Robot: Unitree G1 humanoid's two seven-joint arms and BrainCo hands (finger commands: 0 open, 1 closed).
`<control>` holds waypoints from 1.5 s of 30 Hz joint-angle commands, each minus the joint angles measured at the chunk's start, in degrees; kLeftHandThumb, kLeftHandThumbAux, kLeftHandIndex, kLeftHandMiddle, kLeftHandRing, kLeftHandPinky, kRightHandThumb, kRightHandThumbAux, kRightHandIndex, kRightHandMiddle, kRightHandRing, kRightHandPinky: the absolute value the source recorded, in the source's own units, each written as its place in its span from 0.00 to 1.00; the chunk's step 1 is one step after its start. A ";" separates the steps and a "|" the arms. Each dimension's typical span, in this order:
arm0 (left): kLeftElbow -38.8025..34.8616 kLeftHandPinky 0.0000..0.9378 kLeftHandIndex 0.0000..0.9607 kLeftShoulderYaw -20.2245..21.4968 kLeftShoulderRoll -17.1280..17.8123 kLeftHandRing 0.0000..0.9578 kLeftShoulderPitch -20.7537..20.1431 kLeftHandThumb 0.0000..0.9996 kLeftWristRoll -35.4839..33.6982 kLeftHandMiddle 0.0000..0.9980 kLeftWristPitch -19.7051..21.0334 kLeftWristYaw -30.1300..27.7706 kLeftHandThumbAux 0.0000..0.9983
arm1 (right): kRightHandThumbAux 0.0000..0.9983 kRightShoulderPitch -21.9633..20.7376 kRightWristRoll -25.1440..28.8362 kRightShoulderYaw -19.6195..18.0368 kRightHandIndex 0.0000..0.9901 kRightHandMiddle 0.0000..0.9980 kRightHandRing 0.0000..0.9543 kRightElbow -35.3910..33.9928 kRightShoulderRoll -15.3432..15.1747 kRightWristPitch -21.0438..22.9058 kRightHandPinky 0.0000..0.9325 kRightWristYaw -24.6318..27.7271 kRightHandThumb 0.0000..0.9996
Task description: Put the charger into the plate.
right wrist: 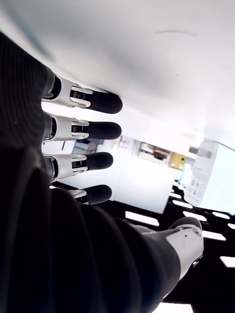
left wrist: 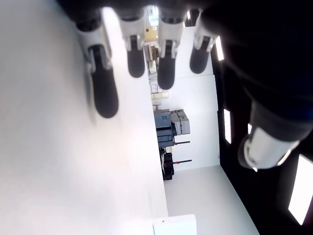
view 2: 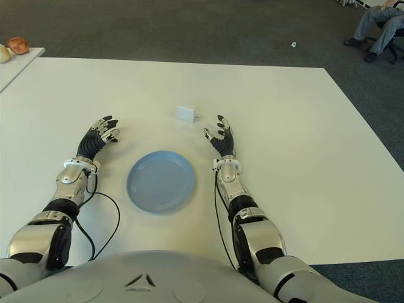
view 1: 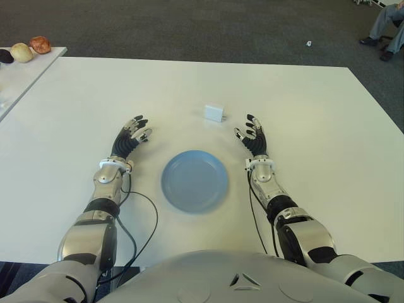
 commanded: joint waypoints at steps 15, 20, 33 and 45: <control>0.62 0.01 0.16 -0.76 -1.69 0.15 2.77 0.00 0.73 0.22 2.03 -1.01 0.61 | 0.60 1.94 -5.05 0.06 0.12 0.15 0.18 -23.33 -3.95 22.21 0.25 0.59 0.34; -0.85 0.03 0.17 -1.09 -2.20 0.15 3.39 0.00 0.81 0.22 3.02 -0.56 0.61 | 0.56 -1.96 -8.14 1.93 0.11 0.14 0.18 -22.53 -5.89 25.28 0.26 1.56 0.37; -2.12 0.04 0.16 -1.16 -2.56 0.15 4.49 0.00 0.83 0.21 2.64 -1.02 0.63 | 0.51 -8.56 -15.46 7.54 0.06 0.08 0.13 -15.77 -7.72 22.81 0.20 -2.92 0.41; -2.57 0.00 0.16 -1.62 -2.96 0.14 4.78 0.00 1.35 0.21 3.18 -0.51 0.63 | 0.49 -14.50 -16.24 10.16 0.00 0.03 0.05 -6.90 -7.37 20.74 0.13 -2.91 0.36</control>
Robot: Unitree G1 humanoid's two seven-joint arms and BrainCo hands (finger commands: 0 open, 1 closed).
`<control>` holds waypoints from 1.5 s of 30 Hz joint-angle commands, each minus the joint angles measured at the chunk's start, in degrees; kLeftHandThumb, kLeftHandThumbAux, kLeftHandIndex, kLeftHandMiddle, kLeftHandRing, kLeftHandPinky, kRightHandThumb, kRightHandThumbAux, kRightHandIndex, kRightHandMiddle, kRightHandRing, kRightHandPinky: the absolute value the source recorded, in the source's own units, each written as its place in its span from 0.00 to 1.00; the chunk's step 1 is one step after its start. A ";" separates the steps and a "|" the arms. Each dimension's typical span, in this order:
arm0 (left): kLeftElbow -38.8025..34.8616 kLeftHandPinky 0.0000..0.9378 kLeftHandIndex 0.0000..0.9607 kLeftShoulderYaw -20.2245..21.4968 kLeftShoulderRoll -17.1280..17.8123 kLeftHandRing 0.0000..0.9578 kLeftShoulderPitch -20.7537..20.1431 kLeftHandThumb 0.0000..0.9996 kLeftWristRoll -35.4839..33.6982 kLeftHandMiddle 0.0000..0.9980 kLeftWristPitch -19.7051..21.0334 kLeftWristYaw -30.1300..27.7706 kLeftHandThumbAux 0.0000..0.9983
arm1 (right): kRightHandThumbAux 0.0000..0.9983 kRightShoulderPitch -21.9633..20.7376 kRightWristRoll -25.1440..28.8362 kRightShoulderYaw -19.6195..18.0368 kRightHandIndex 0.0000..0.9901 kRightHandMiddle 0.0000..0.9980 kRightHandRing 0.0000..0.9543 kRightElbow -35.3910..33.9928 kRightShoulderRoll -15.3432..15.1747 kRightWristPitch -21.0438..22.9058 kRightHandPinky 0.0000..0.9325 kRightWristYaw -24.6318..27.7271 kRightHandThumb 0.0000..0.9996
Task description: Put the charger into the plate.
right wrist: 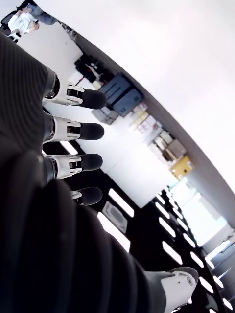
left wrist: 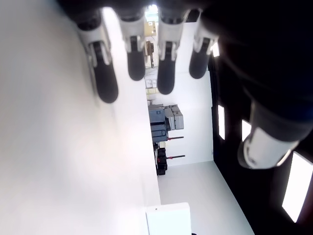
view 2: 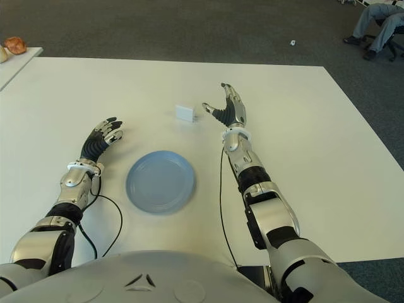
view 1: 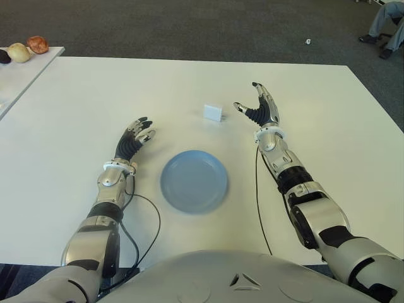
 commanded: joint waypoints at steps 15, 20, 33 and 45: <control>4.54 0.08 0.14 -1.07 -1.08 0.16 1.19 0.00 1.34 0.20 3.25 -1.03 0.64 | 0.46 -9.16 -5.01 8.61 0.00 0.00 0.01 17.82 0.71 -7.16 0.02 0.57 0.32; 4.55 0.09 0.13 -0.94 -1.13 0.16 1.32 0.00 1.20 0.20 2.94 -1.13 0.64 | 0.44 -9.99 -6.41 10.83 0.00 0.00 0.00 19.92 1.57 -6.81 0.00 0.35 0.31; 3.51 0.08 0.13 -0.69 -1.30 0.15 2.76 0.00 0.66 0.20 2.38 -1.58 0.65 | 0.38 -11.76 -7.48 13.76 0.00 0.00 0.00 24.36 3.57 -5.46 0.00 2.16 0.32; 1.01 0.08 0.13 -0.45 -1.84 0.16 4.98 0.00 0.12 0.20 1.94 -2.00 0.66 | 0.35 -13.12 -7.61 14.81 0.00 0.00 0.00 25.47 4.92 -5.52 0.00 3.23 0.33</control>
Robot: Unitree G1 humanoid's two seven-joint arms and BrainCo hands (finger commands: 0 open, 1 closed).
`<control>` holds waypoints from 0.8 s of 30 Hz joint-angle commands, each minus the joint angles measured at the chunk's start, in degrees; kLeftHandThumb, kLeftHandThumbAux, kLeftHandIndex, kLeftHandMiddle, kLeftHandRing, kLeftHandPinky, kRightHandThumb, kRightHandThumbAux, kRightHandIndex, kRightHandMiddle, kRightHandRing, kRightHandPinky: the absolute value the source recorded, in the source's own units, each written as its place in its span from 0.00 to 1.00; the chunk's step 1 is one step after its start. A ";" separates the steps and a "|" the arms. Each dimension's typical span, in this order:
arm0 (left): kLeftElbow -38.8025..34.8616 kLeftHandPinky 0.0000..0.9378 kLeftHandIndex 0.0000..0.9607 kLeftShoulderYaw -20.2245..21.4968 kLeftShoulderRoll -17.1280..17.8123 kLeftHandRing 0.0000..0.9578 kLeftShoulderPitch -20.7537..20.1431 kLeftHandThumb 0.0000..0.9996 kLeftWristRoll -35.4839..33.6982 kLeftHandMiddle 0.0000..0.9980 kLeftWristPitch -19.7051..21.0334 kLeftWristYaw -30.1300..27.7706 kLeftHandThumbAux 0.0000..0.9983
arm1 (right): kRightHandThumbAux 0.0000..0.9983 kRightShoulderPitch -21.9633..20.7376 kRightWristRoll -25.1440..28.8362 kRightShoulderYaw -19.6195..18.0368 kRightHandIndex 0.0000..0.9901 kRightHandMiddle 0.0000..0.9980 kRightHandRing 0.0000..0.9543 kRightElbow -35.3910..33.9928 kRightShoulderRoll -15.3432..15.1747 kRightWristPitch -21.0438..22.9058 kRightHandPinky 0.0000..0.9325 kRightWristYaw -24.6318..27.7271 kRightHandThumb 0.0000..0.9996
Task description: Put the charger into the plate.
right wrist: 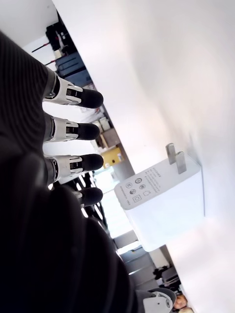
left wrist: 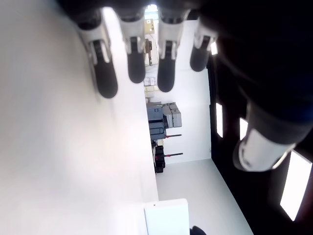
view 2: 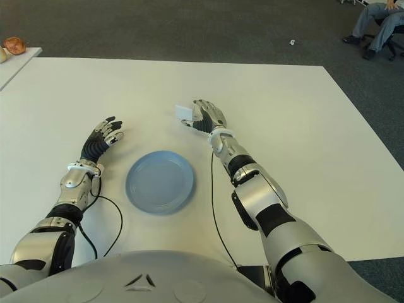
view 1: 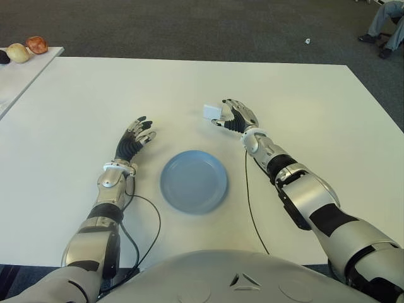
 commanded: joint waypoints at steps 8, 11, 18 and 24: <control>-0.01 0.09 0.13 -0.52 -1.95 0.17 5.28 0.00 -0.13 0.21 2.16 -1.82 0.66 | 0.38 -1.60 -0.37 1.12 0.00 0.00 0.00 0.87 0.70 -1.72 0.00 1.47 0.31; -0.78 0.08 0.14 -0.52 -2.11 0.17 5.93 0.00 -0.15 0.22 2.16 -1.69 0.65 | 0.39 -1.65 -0.31 1.21 0.00 0.00 0.00 0.98 0.76 -2.15 0.00 1.81 0.30; -2.73 0.09 0.15 -0.33 -2.57 0.18 7.54 0.00 -0.63 0.23 2.29 -1.76 0.65 | 0.41 -1.82 -0.17 1.28 0.00 0.00 0.00 1.20 1.09 -2.20 0.00 2.35 0.30; -4.16 0.07 0.15 -0.40 -2.76 0.18 8.54 0.00 -0.96 0.23 2.78 -1.93 0.65 | 0.42 -1.99 0.03 1.13 0.00 0.00 0.00 1.35 1.39 -1.91 0.00 2.85 0.30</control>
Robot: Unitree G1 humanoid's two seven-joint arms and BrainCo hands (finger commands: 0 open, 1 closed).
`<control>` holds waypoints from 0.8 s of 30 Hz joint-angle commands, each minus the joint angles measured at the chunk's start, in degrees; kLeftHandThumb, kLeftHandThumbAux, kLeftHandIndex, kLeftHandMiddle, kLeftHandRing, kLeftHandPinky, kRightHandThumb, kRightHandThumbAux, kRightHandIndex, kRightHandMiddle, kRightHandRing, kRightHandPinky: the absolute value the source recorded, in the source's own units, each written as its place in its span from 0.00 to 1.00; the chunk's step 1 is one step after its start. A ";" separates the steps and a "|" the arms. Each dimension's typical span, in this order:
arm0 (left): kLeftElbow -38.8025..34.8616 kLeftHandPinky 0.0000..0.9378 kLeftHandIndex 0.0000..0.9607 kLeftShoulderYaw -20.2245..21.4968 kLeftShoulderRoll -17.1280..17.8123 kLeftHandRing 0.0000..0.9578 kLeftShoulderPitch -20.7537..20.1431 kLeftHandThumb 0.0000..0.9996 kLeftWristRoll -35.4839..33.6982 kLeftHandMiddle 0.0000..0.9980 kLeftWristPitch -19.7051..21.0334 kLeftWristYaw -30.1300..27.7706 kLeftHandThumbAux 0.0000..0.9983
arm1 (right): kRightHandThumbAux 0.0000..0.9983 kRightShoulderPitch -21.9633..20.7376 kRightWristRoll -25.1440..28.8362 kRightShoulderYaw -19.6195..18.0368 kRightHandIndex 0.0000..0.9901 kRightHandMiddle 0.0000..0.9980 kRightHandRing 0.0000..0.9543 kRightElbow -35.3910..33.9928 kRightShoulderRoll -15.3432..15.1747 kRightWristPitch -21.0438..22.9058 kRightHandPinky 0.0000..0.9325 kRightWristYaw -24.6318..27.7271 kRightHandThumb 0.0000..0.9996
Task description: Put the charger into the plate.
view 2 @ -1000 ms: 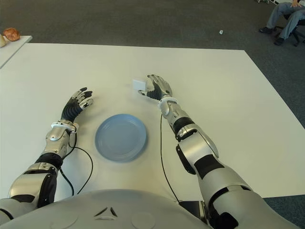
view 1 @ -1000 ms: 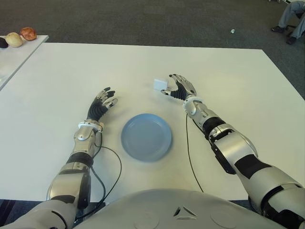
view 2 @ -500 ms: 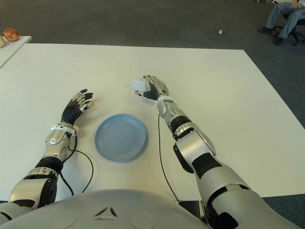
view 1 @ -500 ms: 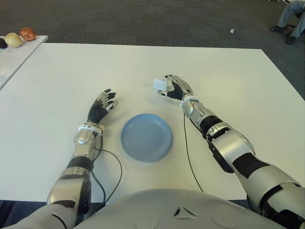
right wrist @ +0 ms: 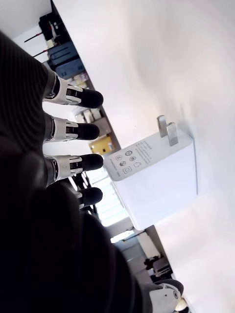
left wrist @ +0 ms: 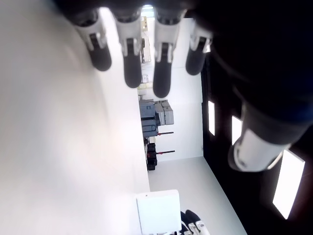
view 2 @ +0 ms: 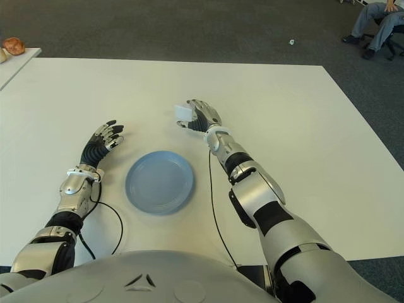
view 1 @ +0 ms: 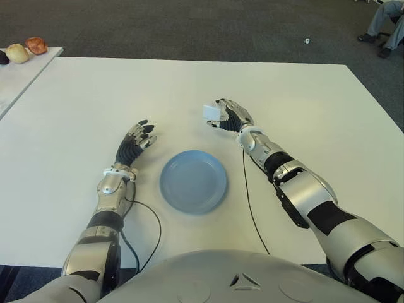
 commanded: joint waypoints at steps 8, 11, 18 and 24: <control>0.56 0.09 0.14 -0.53 -1.49 0.18 4.76 0.00 -0.38 0.23 3.86 -2.04 0.65 | 0.46 -0.77 -0.05 -0.07 0.00 0.00 0.00 1.05 1.22 0.73 0.00 0.53 0.31; 0.48 0.10 0.14 -0.54 -1.46 0.18 4.80 0.00 -0.44 0.23 4.05 -1.95 0.65 | 0.50 -0.84 -0.18 0.01 0.00 0.00 0.00 1.19 1.39 1.15 0.00 0.40 0.31; 0.37 0.10 0.14 -0.49 -1.35 0.19 4.87 0.00 -0.39 0.23 4.24 -1.67 0.65 | 0.58 -1.00 -0.54 0.24 0.00 0.00 0.00 1.49 1.82 2.41 0.00 0.13 0.25; 0.47 0.10 0.14 -0.44 -1.18 0.19 4.76 0.00 -0.52 0.23 4.36 -1.97 0.65 | 0.61 -0.34 -1.04 0.76 0.00 0.00 0.00 1.70 2.05 3.11 0.00 -0.63 0.18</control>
